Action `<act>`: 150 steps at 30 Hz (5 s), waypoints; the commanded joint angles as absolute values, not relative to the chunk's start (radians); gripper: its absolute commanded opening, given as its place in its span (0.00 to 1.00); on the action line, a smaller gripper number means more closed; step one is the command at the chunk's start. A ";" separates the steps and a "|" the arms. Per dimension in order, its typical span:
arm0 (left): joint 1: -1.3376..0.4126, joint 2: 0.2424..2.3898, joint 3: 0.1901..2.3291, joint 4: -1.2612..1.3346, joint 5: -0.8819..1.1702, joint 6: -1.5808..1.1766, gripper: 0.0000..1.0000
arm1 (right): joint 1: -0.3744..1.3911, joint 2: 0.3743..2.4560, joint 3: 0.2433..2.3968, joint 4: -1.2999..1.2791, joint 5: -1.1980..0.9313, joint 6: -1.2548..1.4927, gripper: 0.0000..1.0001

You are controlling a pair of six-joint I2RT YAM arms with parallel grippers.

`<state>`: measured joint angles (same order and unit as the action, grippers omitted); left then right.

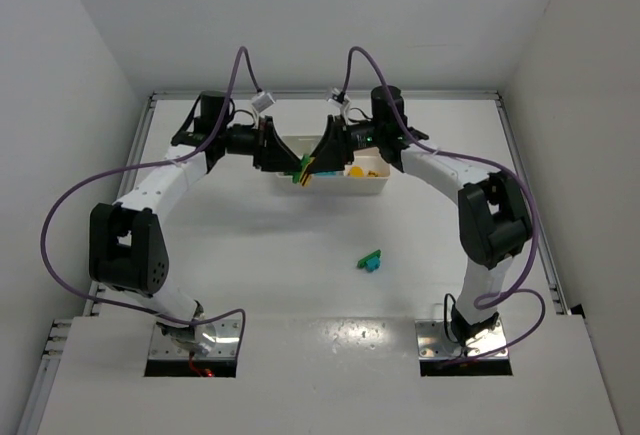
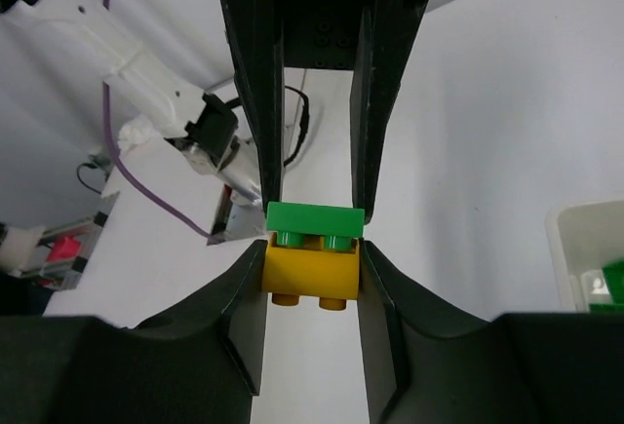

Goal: Sort the legos into containers by color

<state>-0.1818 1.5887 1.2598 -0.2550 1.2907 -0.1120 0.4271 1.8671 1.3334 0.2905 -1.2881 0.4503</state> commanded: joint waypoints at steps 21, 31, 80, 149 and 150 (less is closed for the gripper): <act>-0.199 1.442 1.155 0.009 0.520 -0.019 0.01 | 0.154 1.588 1.200 -0.557 -0.967 -0.344 0.00; -0.232 1.638 1.235 0.008 0.522 0.092 0.01 | 0.114 1.578 1.207 -0.348 -0.741 -0.166 0.00; -0.393 1.628 1.330 -0.254 0.715 0.250 0.88 | 0.110 1.817 1.392 -0.272 -0.773 -0.238 0.78; -1.051 1.896 1.175 -0.186 0.301 0.129 0.27 | -0.078 0.867 0.887 -0.703 -0.100 -0.230 0.78; -1.051 1.896 1.175 -0.186 0.301 0.138 0.27 | -0.078 0.876 0.887 -0.703 -0.100 -0.230 0.78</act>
